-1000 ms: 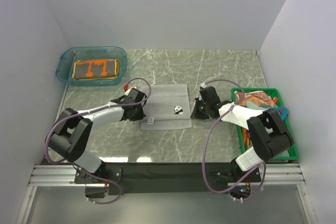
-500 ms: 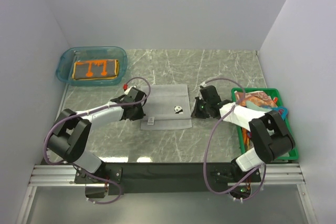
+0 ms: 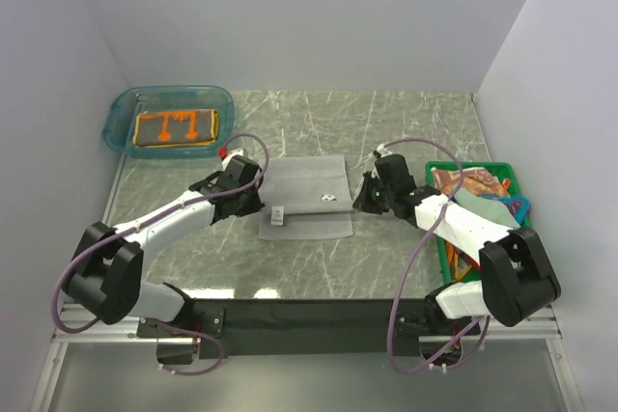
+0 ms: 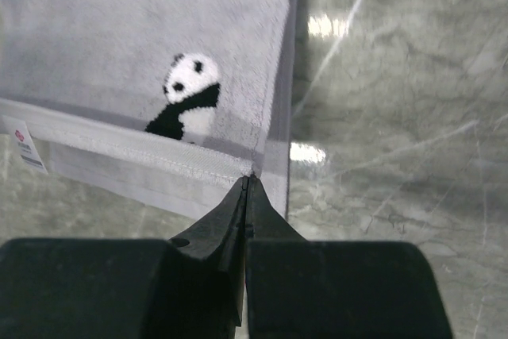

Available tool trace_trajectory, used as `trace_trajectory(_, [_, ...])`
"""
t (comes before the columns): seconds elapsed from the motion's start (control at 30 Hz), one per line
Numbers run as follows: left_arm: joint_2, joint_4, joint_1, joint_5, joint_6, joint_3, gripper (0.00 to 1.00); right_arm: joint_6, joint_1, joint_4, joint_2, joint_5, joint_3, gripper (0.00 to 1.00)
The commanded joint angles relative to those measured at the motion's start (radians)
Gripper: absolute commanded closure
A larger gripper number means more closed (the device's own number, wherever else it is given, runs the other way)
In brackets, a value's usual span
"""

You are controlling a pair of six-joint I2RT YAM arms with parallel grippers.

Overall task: Fold and stack the towels
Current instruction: Fold the towel

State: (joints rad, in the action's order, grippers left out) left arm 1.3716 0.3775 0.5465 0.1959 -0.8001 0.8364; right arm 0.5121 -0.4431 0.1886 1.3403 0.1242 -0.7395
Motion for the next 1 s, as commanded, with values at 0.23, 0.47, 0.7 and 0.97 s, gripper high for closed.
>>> trace_trajectory(0.23, [0.064,-0.061,-0.002,-0.01,-0.019,-0.1,0.99,0.017,-0.005,-0.035,0.088,-0.011,0.088,1.0])
trace_trajectory(0.47, [0.073,-0.089,-0.002,-0.027,-0.033,-0.135,0.84,-0.01,-0.016,-0.034,0.103,0.017,0.084,0.99])
trace_trajectory(0.7, [-0.107,-0.031,0.009,-0.038,-0.037,-0.128,0.29,-0.101,-0.086,0.095,-0.047,0.015,0.034,0.57])
trace_trajectory(0.97, [-0.161,0.055,0.009,-0.043,-0.002,-0.004,0.23,-0.259,-0.149,0.13,-0.024,0.064,-0.118,0.47])
